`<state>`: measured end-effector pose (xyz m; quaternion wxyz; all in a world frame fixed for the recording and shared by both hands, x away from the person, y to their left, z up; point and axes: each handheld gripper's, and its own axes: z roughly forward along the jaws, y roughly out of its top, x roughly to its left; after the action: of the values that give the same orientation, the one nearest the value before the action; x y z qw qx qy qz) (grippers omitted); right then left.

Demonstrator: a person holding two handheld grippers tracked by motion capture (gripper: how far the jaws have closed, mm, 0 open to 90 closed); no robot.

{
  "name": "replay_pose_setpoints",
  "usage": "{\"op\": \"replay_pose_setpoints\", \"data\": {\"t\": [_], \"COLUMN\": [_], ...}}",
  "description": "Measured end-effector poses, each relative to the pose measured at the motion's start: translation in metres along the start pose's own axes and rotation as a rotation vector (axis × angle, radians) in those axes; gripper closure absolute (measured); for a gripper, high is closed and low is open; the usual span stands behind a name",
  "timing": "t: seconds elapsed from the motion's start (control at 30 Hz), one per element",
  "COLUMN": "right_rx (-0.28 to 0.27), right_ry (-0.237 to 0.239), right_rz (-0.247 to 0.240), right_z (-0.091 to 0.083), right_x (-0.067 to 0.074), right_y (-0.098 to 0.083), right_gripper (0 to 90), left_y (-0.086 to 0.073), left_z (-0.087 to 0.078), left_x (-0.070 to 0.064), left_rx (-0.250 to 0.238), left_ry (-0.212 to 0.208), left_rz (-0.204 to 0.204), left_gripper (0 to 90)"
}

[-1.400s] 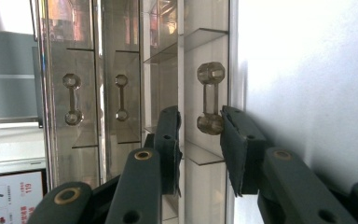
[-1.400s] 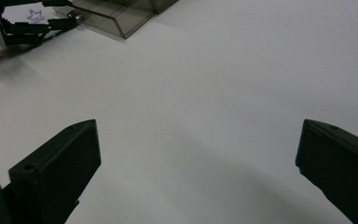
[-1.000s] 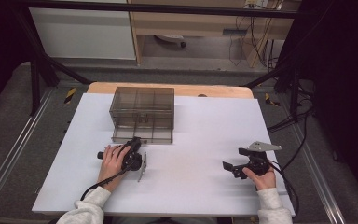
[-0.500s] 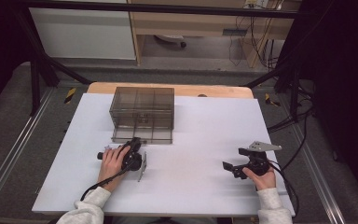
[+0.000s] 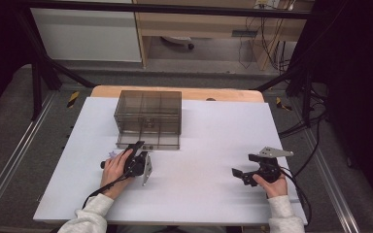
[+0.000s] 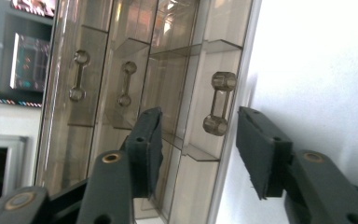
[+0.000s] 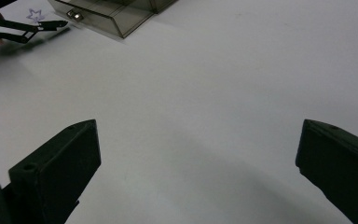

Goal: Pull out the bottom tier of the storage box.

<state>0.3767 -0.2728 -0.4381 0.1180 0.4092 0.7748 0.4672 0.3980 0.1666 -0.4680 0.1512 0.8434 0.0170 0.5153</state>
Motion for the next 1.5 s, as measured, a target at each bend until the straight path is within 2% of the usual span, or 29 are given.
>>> {"op": "replay_pose_setpoints", "data": {"t": [0.07, 0.33, 0.43, 0.67, 0.83, 1.03, 1.2, 1.5], "right_rx": [0.001, 0.001, 0.002, 0.003, 0.003, 0.004, 0.005, 0.008], "right_ry": [0.0, 0.0, 0.001, 0.0, 0.0, 0.0, 0.0, 0.0], "right_rz": [0.0, -0.001, 0.0, 0.001, 0.001, 0.001, 0.004, 0.0], "right_z": [0.0, 0.0, 0.0, 0.0, 0.0, 0.0, 0.0, 0.001], "right_x": [0.0, 0.0, 0.0, 0.0, 0.0, 0.0, 0.0, 0.0], "right_y": [0.0, 0.0, 0.0, 0.0, 0.0, 0.0, 0.0, -0.001], "right_gripper": [0.5, 0.5, 0.5, 0.5, 0.5, 0.5, 0.5, 0.5], "left_y": [0.0, 0.001, 0.0, -0.005, -0.011, -0.02, -0.029, -0.044], "left_z": [-0.002, -0.011, -0.015, -0.022, -0.026, -0.034, -0.039, -0.048], "left_x": [0.002, 0.008, 0.011, 0.016, 0.019, 0.025, 0.029, 0.036], "left_rx": [0.004, -0.019, -0.028, -0.04, -0.042, -0.06, -0.075, -0.063], "left_ry": [-0.009, -0.05, -0.076, -0.14, -0.182, -0.241, -0.26, -0.29], "left_rz": [-0.033, -0.212, -0.288, -0.43, -0.504, -0.634, -0.721, -0.836], "left_gripper": [46.7, 36.0, 32.8, 24.2, 20.5, 15.5, 13.2, 6.0]}}
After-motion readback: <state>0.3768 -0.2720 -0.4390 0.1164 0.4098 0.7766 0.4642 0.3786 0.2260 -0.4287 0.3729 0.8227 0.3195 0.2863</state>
